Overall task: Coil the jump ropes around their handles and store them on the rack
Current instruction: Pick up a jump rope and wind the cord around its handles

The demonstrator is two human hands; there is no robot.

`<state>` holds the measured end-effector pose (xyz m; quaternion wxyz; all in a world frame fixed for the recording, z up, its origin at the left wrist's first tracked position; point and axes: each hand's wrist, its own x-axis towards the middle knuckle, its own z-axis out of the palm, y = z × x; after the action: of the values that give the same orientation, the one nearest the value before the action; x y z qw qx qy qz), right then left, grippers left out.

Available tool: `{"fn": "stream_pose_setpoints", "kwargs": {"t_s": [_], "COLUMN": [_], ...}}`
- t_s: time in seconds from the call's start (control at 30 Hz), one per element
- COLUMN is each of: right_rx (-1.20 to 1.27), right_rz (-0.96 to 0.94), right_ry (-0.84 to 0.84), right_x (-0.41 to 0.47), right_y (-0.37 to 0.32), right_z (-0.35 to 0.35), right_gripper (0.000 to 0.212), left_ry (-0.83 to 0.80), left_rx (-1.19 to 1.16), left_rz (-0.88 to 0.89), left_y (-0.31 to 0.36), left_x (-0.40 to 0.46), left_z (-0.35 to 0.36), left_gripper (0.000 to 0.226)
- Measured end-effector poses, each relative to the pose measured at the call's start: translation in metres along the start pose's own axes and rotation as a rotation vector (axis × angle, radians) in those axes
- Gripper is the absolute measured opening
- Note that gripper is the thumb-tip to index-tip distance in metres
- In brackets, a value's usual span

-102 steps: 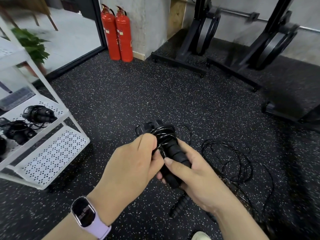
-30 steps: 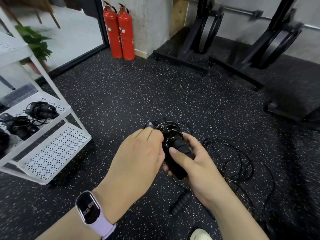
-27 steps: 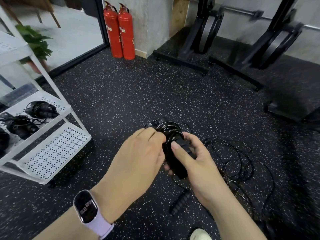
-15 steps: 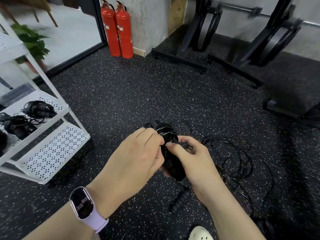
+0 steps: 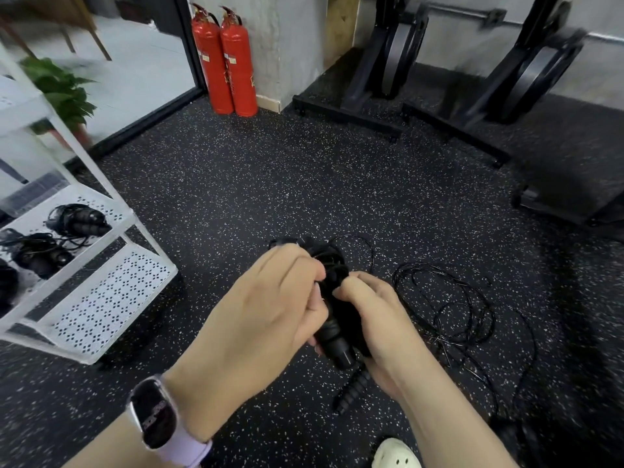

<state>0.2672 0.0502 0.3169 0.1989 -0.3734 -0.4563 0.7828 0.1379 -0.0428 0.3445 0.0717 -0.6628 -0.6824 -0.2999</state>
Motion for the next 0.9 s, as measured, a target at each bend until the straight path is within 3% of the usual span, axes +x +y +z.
{"fn": "stream_pose_setpoints", "kwargs": {"t_s": [0.13,0.2,0.57,0.9], "right_rx": [-0.179,-0.306,-0.130,0.019], "right_rz": [-0.041,-0.072,-0.031,-0.045], "right_ry": [0.144,0.191,0.084,-0.012], "right_x": [-0.001,0.001,0.005,-0.004], "right_y": [0.004,0.006,0.010,0.006], "right_z": [-0.004,-0.004,0.007,0.018], "right_gripper": [0.037,0.037,0.033,0.024], "left_ry": [-0.284,-0.332,-0.038,0.056], "left_rx": [0.039,0.030,0.056,-0.158], "left_rz": [0.006,-0.049,-0.111,-0.314], "left_y": [-0.005,-0.007,-0.011,-0.020], "left_x": [0.006,0.006,0.002,-0.015], "left_z": [-0.009,-0.009,-0.004,-0.012], "left_gripper": [0.011,0.010,0.019,0.024]}}
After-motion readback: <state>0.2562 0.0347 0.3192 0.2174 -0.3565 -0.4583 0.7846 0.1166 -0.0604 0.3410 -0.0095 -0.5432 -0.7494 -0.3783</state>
